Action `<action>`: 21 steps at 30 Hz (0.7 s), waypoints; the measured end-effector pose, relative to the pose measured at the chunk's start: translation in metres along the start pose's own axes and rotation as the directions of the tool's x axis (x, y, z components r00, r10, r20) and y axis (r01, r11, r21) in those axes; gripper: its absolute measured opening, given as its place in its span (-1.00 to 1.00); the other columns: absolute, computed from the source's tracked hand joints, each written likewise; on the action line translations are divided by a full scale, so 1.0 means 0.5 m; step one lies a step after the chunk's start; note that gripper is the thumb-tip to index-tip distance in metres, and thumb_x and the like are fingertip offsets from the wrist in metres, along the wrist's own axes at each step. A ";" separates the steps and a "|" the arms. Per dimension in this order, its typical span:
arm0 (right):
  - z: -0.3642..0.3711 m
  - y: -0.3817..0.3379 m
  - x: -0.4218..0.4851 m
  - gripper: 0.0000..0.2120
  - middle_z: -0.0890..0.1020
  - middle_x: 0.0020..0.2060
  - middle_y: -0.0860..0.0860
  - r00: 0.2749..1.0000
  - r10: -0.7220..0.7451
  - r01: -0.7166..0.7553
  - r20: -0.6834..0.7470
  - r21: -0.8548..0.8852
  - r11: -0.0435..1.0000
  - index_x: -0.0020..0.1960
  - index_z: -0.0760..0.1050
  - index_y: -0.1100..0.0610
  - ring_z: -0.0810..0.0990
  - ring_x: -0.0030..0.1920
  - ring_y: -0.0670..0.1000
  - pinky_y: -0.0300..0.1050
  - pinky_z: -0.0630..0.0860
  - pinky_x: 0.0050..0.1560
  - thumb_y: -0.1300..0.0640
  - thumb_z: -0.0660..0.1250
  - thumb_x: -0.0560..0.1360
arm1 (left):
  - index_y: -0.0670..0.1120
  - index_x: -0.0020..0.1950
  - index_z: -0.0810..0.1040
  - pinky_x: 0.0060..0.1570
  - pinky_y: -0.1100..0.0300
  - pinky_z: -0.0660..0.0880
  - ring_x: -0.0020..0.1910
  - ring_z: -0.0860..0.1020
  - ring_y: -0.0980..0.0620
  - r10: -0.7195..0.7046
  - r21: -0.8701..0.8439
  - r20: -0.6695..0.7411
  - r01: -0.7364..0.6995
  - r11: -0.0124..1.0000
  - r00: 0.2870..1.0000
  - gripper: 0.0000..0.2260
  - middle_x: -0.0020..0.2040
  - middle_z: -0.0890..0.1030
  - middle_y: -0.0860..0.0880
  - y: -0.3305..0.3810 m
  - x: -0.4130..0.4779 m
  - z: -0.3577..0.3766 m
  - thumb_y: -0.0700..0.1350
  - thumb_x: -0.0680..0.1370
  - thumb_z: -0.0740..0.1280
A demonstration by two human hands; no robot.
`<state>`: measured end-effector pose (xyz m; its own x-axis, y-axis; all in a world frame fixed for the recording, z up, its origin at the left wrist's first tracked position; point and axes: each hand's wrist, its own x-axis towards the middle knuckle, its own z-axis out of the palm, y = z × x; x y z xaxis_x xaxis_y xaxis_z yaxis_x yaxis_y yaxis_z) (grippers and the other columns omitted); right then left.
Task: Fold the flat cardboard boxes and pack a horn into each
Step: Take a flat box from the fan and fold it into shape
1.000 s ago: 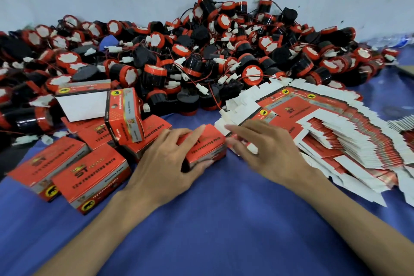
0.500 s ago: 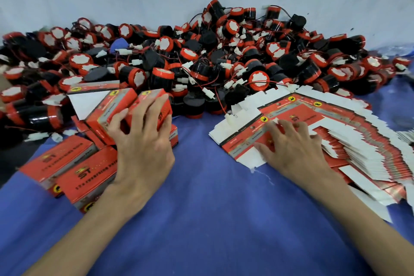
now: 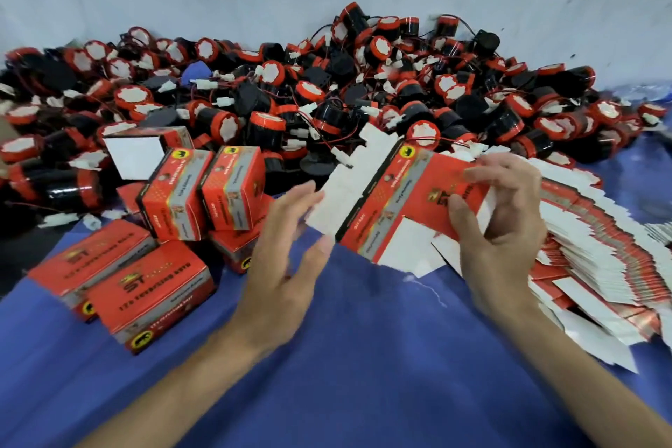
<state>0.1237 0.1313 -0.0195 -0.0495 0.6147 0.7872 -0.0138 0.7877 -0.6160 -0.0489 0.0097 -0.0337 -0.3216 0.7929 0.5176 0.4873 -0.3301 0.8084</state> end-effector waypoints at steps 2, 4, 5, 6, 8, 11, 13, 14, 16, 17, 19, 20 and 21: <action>0.004 -0.001 -0.004 -0.74 0.36 0.10 0.14 0.994 -0.053 0.049 0.096 0.040 0.998 0.03 0.43 0.03 0.40 0.19 0.11 -0.06 0.43 0.17 0.37 0.26 0.50 | 0.15 0.35 0.37 0.36 0.19 0.32 0.41 0.32 0.20 -0.250 -0.277 -0.066 0.223 0.935 0.966 -0.58 0.42 0.36 0.12 0.002 0.010 -0.008 0.09 0.49 0.28; 0.006 -0.001 -0.007 -0.78 0.37 0.09 0.14 0.983 -0.079 0.075 0.169 0.028 0.997 0.01 0.45 0.05 0.39 0.20 0.05 -0.06 0.41 0.18 0.35 0.25 0.50 | 0.07 0.34 0.46 0.22 0.08 0.46 0.31 0.48 0.03 -0.406 -0.500 0.096 0.397 0.770 0.909 -0.62 0.32 0.53 0.01 -0.002 0.023 -0.019 0.09 0.53 0.27; 0.005 0.000 -0.009 -0.80 0.38 0.11 0.10 0.975 -0.083 0.079 0.205 0.026 0.997 0.02 0.45 0.05 0.38 0.21 0.05 -0.03 0.40 0.19 0.32 0.25 0.51 | 0.04 0.27 0.55 0.10 0.11 0.52 0.22 0.56 -0.01 -0.434 -0.552 0.206 0.470 0.689 0.877 -0.67 0.22 0.61 -0.03 0.000 0.026 -0.025 0.10 0.56 0.24; 0.004 0.000 -0.011 -0.82 0.37 0.14 0.06 0.966 -0.081 0.076 0.244 0.026 0.997 0.04 0.45 0.04 0.37 0.23 0.04 -0.01 0.40 0.20 0.28 0.24 0.53 | 0.05 0.15 0.64 -0.01 0.16 0.56 0.11 0.62 0.00 -0.447 -0.575 0.298 0.532 0.621 0.843 -0.68 0.10 0.66 -0.04 0.002 0.029 -0.029 0.11 0.56 0.18; 0.003 0.000 -0.014 -0.79 0.34 0.19 0.05 0.947 -0.046 0.039 0.318 0.031 0.999 0.12 0.43 0.08 0.35 0.28 -0.01 -0.06 0.42 0.23 0.29 0.21 0.54 | 0.08 -0.03 0.71 -0.10 0.17 0.61 -0.02 0.67 0.03 -0.463 -0.593 0.399 0.607 0.529 0.792 -0.67 -0.02 0.70 -0.02 0.002 0.029 -0.036 0.11 0.53 0.16; 0.005 -0.004 -0.013 -0.70 0.25 0.33 0.11 0.912 0.086 -0.073 0.401 -0.048 0.996 0.26 0.37 0.11 0.26 0.38 -0.10 -0.07 0.47 0.24 0.28 0.20 0.55 | 0.08 0.00 0.70 0.04 0.05 0.57 0.04 0.65 -0.02 -0.463 -0.619 0.438 0.632 0.466 0.771 -0.69 0.08 0.68 -0.05 -0.011 0.029 -0.037 0.06 0.53 0.16; 0.007 -0.009 -0.015 -0.59 0.16 0.45 0.02 0.871 0.158 -0.079 0.466 -0.184 0.980 0.39 0.27 0.00 0.14 0.45 -0.10 -0.02 0.37 0.33 0.05 0.22 0.56 | 0.04 0.03 0.69 0.05 0.03 0.57 0.03 0.65 -0.03 -0.447 -0.669 0.455 0.627 0.400 0.771 -0.71 0.06 0.68 -0.06 -0.020 0.023 -0.035 0.02 0.57 0.17; 0.007 -0.012 -0.018 -0.51 0.13 0.47 -0.07 0.846 0.172 -0.046 0.505 -0.252 0.967 0.43 0.20 -0.07 0.09 0.46 -0.12 -0.08 0.27 0.36 -0.09 0.19 0.54 | 0.00 0.08 0.67 0.05 0.02 0.57 0.03 0.64 -0.04 -0.427 -0.694 0.477 0.627 0.353 0.768 -0.74 0.06 0.67 -0.08 -0.021 0.021 -0.035 0.00 0.57 0.22; 0.008 -0.017 -0.021 -0.41 0.11 0.43 -0.22 0.800 0.208 -0.004 0.563 -0.342 0.940 0.46 0.08 -0.17 0.03 0.44 -0.20 -0.27 0.11 0.29 -0.27 0.10 0.47 | -0.08 0.18 0.61 0.10 -0.04 0.54 0.05 0.62 -0.09 -0.389 -0.707 0.510 0.632 0.318 0.767 -0.71 0.09 0.65 -0.12 -0.021 0.019 -0.034 0.00 0.51 0.38; 0.007 -0.019 -0.022 -0.38 0.11 0.41 -0.26 0.784 0.232 -0.005 0.575 -0.367 0.930 0.45 0.05 -0.21 0.02 0.42 -0.25 -0.34 0.06 0.25 -0.31 0.07 0.44 | -0.10 0.20 0.59 0.11 -0.07 0.53 0.06 0.61 -0.12 -0.378 -0.683 0.503 0.625 0.378 0.777 -0.70 0.10 0.64 -0.14 -0.019 0.018 -0.033 -0.04 0.50 0.40; 0.006 -0.024 -0.022 -0.34 0.10 0.39 -0.31 0.753 0.274 -0.024 0.599 -0.391 0.920 0.45 -0.01 -0.25 -0.02 0.40 -0.32 -0.41 0.00 0.24 -0.37 0.03 0.40 | -0.09 0.19 0.58 0.01 -0.08 0.55 0.01 0.61 -0.17 -0.374 -0.606 0.438 0.576 0.548 0.817 -0.74 0.05 0.66 -0.16 -0.020 0.017 -0.028 -0.21 0.50 0.38; 0.006 -0.026 -0.022 -0.31 0.10 0.41 -0.30 0.722 0.291 -0.022 0.628 -0.399 0.917 0.46 -0.04 -0.25 -0.05 0.41 -0.33 -0.37 -0.02 0.30 -0.40 0.02 0.39 | -0.07 0.17 0.57 -0.05 -0.07 0.58 -0.02 0.63 -0.15 -0.363 -0.559 0.415 0.548 0.622 0.834 -0.69 0.03 0.67 -0.14 -0.021 0.014 -0.023 -0.26 0.45 0.42; 0.008 -0.028 -0.026 -0.28 0.08 0.44 -0.26 0.675 0.301 0.009 0.673 -0.415 0.910 0.47 -0.07 -0.25 -0.10 0.43 -0.30 -0.25 -0.05 0.38 -0.43 0.01 0.38 | -0.03 0.14 0.57 -0.09 -0.06 0.61 -0.04 0.65 -0.11 -0.355 -0.492 0.401 0.526 0.694 0.844 -0.63 0.00 0.69 -0.11 -0.017 0.009 -0.017 -0.29 0.39 0.47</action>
<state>0.1205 0.1123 -0.0211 -0.7101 0.6243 0.3257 0.4018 0.7391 -0.5406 -0.0615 0.0119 -0.0359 -0.1190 0.9922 0.0375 -0.2303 -0.0643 0.9710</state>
